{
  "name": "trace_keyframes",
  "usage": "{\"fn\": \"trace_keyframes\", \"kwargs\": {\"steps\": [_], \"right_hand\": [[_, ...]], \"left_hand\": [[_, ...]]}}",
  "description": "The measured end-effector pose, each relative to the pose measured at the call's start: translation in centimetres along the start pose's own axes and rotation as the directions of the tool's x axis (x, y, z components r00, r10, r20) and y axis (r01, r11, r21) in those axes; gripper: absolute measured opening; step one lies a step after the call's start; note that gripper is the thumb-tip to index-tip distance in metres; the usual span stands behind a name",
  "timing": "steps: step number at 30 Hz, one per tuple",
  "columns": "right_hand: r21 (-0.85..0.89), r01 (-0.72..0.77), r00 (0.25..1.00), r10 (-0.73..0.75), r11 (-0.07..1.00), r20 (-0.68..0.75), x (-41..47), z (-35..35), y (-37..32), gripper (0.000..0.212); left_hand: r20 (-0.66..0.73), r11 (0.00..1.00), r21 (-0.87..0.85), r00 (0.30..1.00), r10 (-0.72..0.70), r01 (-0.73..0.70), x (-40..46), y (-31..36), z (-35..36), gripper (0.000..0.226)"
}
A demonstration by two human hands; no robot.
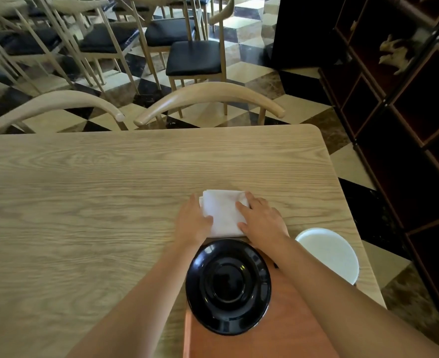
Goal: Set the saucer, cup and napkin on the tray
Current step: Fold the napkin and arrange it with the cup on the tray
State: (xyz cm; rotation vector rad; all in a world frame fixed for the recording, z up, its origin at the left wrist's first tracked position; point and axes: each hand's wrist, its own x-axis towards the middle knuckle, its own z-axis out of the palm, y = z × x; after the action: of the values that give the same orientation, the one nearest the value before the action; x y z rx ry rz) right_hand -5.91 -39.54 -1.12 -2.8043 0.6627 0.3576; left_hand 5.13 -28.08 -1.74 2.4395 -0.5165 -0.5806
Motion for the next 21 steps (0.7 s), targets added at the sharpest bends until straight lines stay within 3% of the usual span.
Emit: {"fn": "trace_keyframes", "kwargs": {"steps": [2, 5, 9, 13, 16, 19, 21], "right_hand": [[0.011, -0.009, 1.000, 0.009, 1.000, -0.001, 0.0, 0.1, -0.1, 0.052], [0.019, -0.023, 1.000, 0.023, 1.000, -0.009, -0.2, 0.1, -0.3, 0.052], [0.105, -0.044, 0.998, 0.048, 0.993, -0.030, -0.3, 0.3, -0.5, 0.050], [0.338, -0.069, 0.991, 0.104, 0.939, -0.086, -0.7, -0.1, -0.5, 0.047], [0.410, -0.062, 0.988, 0.116, 0.910, -0.106, -0.9, -0.1, -0.8, 0.048], [0.607, -0.037, 0.984, 0.134, 0.794, -0.115, -1.0, -0.5, -1.3, 0.047], [0.799, -0.055, 0.981, 0.183, 0.599, -0.070, -1.4, -1.4, -1.5, 0.043]], "left_hand": [[0.027, 0.976, -0.161, 0.989, -0.147, 0.149, 0.4, 0.4, -0.6, 0.006], [0.107, 0.919, -0.307, 0.969, -0.225, 0.247, 0.8, 0.6, -1.1, 0.026], [0.127, 0.815, -0.488, 0.949, -0.289, 0.314, 0.0, 1.0, -1.3, 0.026], [0.177, 0.790, -0.545, 0.960, -0.217, 0.280, -1.7, 1.9, -2.3, 0.027], [0.191, 0.756, -0.608, 0.969, -0.159, 0.244, -2.9, 2.2, -3.3, 0.025], [0.235, 0.682, -0.684, 0.963, -0.128, 0.258, -3.9, 2.2, -4.6, 0.019], [0.284, 0.598, -0.756, 0.956, -0.067, 0.267, -5.0, 2.1, -5.7, 0.018]]}}
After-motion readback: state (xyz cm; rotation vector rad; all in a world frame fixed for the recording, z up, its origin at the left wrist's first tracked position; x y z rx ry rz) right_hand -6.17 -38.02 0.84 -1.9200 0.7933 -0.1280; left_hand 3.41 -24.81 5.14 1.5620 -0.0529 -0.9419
